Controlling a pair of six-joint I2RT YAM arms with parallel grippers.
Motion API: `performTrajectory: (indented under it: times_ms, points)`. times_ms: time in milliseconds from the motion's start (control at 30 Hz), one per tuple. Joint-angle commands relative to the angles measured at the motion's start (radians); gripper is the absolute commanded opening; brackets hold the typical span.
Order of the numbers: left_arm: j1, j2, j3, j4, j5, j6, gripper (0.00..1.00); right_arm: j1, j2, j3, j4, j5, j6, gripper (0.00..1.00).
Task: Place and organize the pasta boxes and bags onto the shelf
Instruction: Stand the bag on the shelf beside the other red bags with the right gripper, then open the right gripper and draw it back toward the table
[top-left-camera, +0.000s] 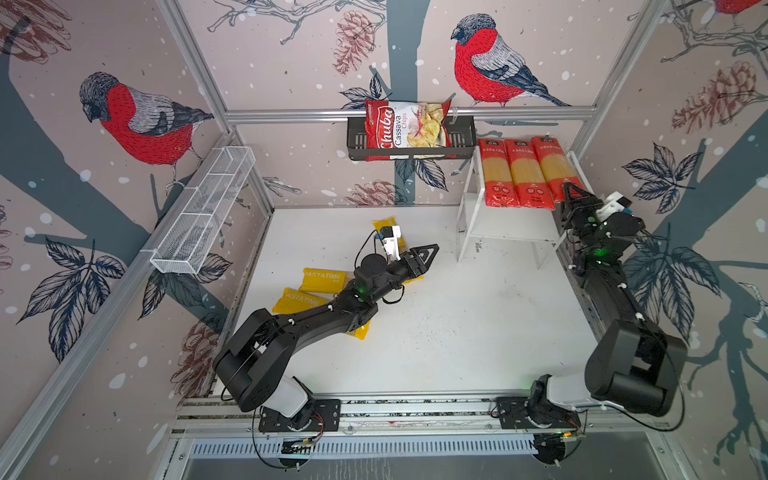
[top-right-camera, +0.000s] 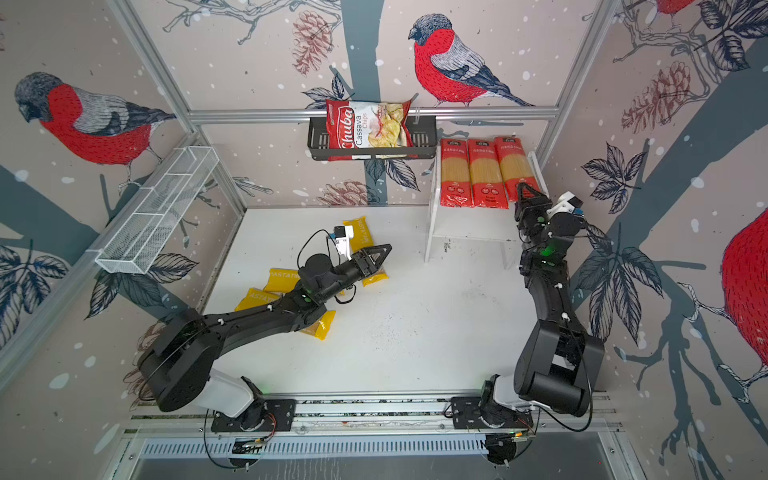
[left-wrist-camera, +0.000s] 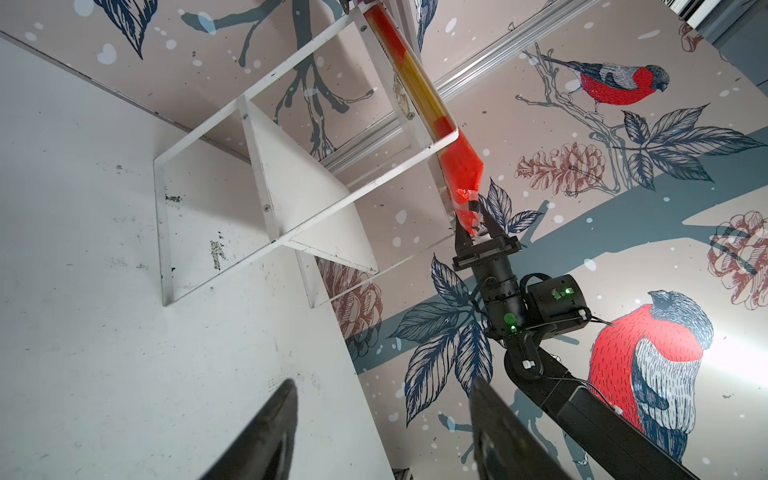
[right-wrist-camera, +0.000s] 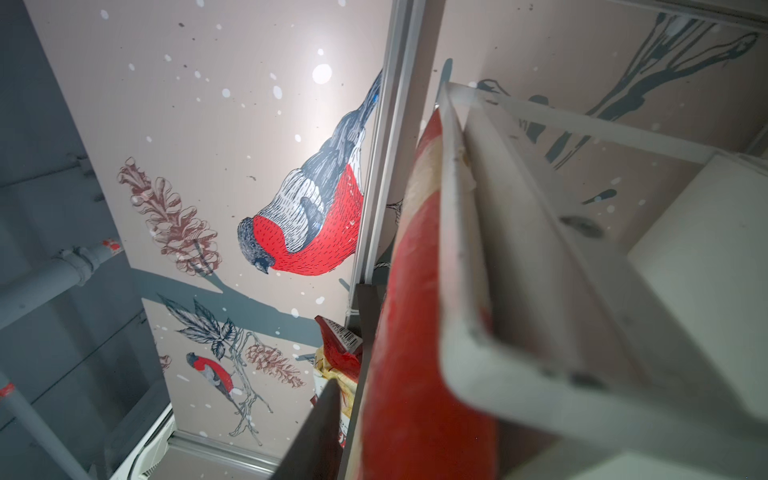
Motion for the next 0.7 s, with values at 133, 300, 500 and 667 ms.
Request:
performTrajectory:
  times_ms: [133, 300, 500, 667]
  points:
    - [0.001, -0.001, -0.006, 0.047, 0.021, 0.010, 0.65, -0.004, -0.048, -0.039, 0.010, -0.035, -0.015, 0.48]
    - [0.002, -0.009, -0.024, 0.056, 0.017, 0.008, 0.65, -0.008, -0.092, -0.059, -0.072, -0.037, -0.042, 0.54]
    - [0.003, -0.008, -0.038, 0.061, 0.022, 0.004, 0.65, -0.014, -0.131, -0.103, -0.132, -0.050, -0.069, 0.59]
    - [0.008, -0.015, -0.046, 0.042, 0.026, 0.024, 0.65, 0.010, -0.190, -0.144, -0.184, -0.056, -0.113, 0.61]
